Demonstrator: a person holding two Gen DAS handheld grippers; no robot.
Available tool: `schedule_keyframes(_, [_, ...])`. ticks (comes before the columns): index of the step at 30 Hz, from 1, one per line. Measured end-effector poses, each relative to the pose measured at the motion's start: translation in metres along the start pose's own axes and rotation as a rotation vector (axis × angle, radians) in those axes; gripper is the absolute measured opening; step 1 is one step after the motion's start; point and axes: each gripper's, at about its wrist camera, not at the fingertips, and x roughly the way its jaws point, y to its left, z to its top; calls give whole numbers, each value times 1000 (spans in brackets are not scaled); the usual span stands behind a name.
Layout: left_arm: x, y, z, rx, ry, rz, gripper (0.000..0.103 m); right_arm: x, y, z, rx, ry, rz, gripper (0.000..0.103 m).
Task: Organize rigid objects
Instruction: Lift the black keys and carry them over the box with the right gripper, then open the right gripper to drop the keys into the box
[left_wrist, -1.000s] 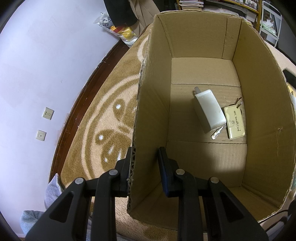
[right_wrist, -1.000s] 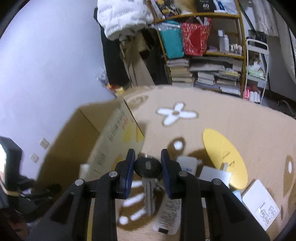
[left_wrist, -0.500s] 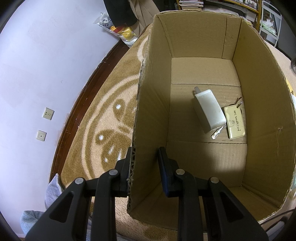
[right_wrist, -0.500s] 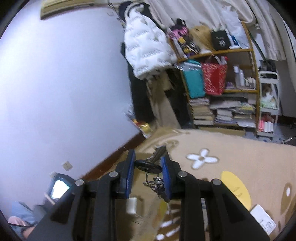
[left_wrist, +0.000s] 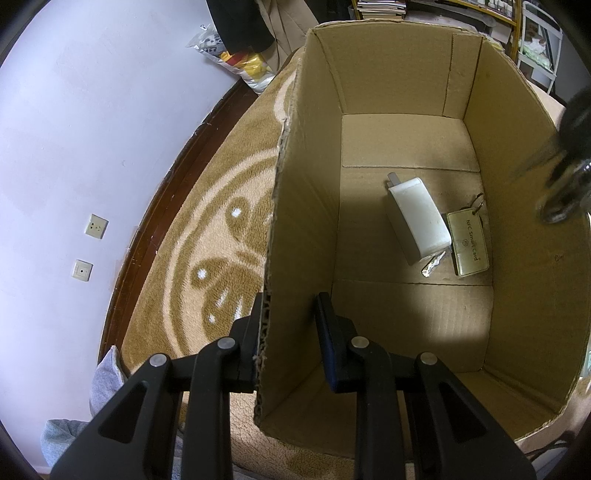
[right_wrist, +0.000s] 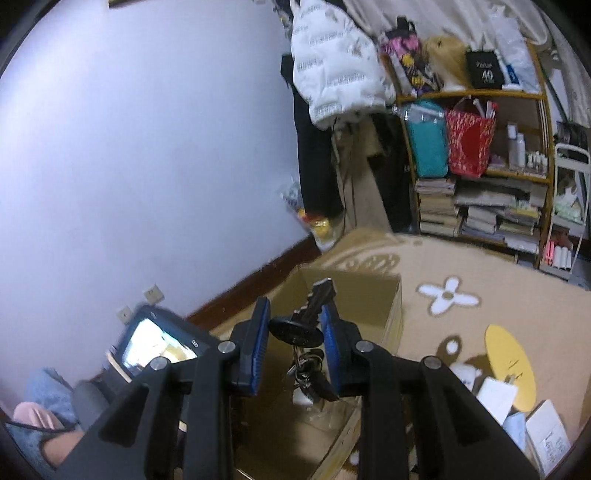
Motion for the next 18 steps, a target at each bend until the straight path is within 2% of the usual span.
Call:
schedule_keyframes(3, [0,0,0,1,0,0,24,13,-5,-10,-8,52,-36,29])
schedule_keyframes(5, [-1,0,0,1,0,-1,24,21,-6,-17,-56,99,-90,29])
schedule_keyframes(12, [0,-1,0,8,4,5,24,22,-17,-18,-45,110,-115,31])
schedule_keyframes(16, [0,-1,0,7,5,3,24,15,-24,-13,-36,92,-156,55])
schedule_keyframes(18, [0,-1,0,7,5,4,24,11,-29,-11,-24,76,-185,60])
